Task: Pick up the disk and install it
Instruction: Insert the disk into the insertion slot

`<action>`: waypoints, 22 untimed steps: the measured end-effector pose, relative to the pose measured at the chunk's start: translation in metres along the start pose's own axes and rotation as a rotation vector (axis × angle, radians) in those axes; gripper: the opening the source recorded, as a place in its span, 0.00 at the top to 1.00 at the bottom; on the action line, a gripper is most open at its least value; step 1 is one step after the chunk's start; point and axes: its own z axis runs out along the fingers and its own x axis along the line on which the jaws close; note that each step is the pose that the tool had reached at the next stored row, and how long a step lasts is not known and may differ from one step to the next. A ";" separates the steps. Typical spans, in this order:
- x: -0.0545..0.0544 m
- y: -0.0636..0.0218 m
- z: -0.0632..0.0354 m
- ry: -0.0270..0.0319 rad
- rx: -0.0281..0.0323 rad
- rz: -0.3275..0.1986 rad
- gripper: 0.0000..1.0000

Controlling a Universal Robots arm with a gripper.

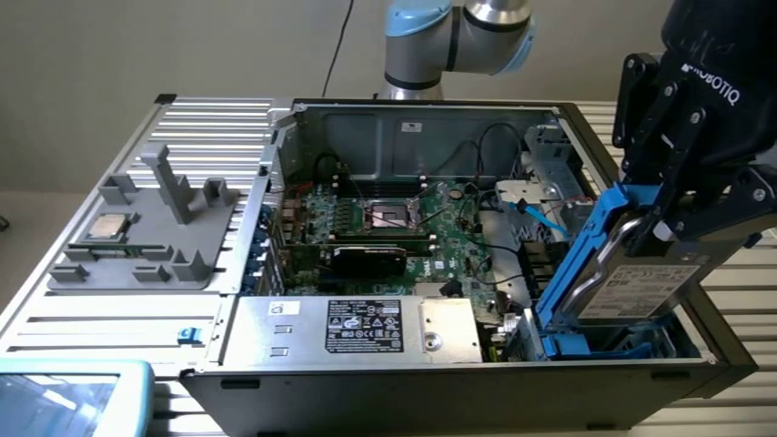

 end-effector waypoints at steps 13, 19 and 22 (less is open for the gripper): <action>0.003 -0.0011 0.0065 -0.0003 0.0000 0.000 0.63; 0.003 -0.0014 0.0118 -0.0003 0.0000 0.000 0.63; 0.003 -0.0015 0.0120 -0.0001 0.0000 0.000 0.63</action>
